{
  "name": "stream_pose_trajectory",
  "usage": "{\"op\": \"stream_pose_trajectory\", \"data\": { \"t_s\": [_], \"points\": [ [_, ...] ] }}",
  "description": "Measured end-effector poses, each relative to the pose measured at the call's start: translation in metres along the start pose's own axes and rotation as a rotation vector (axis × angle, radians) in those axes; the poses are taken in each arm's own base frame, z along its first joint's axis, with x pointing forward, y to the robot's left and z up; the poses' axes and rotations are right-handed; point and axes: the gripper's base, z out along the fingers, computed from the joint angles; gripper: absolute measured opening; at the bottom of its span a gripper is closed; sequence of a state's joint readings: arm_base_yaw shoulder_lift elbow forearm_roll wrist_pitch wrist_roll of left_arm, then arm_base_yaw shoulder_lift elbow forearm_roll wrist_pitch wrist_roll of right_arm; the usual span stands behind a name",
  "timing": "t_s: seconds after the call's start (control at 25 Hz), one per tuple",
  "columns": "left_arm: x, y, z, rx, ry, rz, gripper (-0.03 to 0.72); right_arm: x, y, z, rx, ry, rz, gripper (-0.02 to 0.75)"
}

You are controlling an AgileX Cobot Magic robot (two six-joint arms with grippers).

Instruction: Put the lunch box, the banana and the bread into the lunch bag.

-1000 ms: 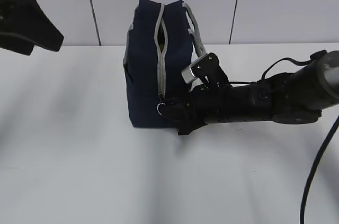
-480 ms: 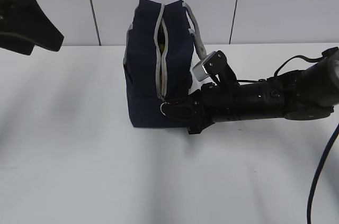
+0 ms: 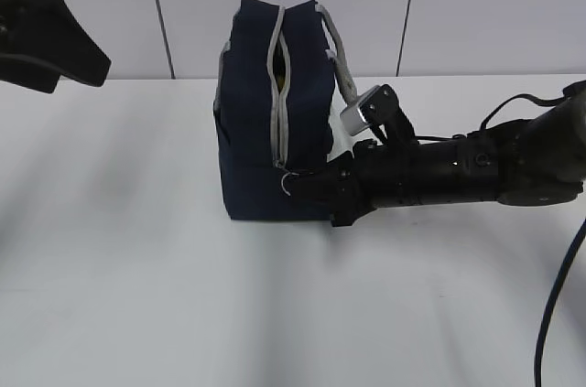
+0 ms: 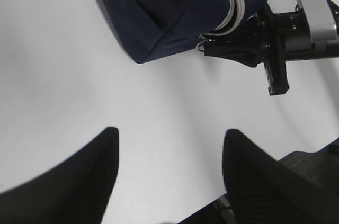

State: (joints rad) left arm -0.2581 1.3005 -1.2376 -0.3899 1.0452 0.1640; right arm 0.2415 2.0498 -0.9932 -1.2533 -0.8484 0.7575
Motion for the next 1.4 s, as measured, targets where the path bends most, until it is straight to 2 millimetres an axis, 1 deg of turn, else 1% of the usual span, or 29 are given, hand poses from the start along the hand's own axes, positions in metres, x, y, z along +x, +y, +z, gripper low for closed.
{"op": "stream_pose_trajectory", "data": {
  "t_s": [0.16, 0.28, 0.48, 0.8, 0.96, 1.24, 1.4],
  "points": [
    [0.0, 0.0, 0.0, 0.001, -0.001, 0.0, 0.433, 0.003, -0.012, -0.01, 0.039, -0.002, 0.017, -0.016],
    [-0.001, 0.0, 0.0, 0.003, -0.009, -0.003, 0.433, 0.004, -0.015, -0.012, 0.045, 0.0, 0.017, -0.016],
    [-0.001, 0.0, 0.0, 0.004, -0.016, -0.004, 0.433, 0.001, -0.011, -0.012, 0.008, -0.03, 0.013, -0.016],
    [-0.001, 0.0, 0.0, 0.004, -0.016, -0.004, 0.433, -0.006, -0.002, -0.013, -0.099, -0.11, -0.001, -0.016],
    [-0.001, 0.0, 0.0, 0.004, -0.016, -0.004, 0.433, -0.008, 0.0, -0.014, -0.119, -0.124, -0.004, -0.016],
    [-0.002, 0.0, 0.0, 0.003, -0.023, -0.004, 0.433, -0.033, 0.003, -0.023, -0.154, -0.128, -0.061, -0.016],
    [-0.002, 0.0, 0.0, 0.002, -0.026, -0.004, 0.433, -0.049, -0.001, -0.024, -0.176, -0.116, -0.084, -0.016]
  ]
}}
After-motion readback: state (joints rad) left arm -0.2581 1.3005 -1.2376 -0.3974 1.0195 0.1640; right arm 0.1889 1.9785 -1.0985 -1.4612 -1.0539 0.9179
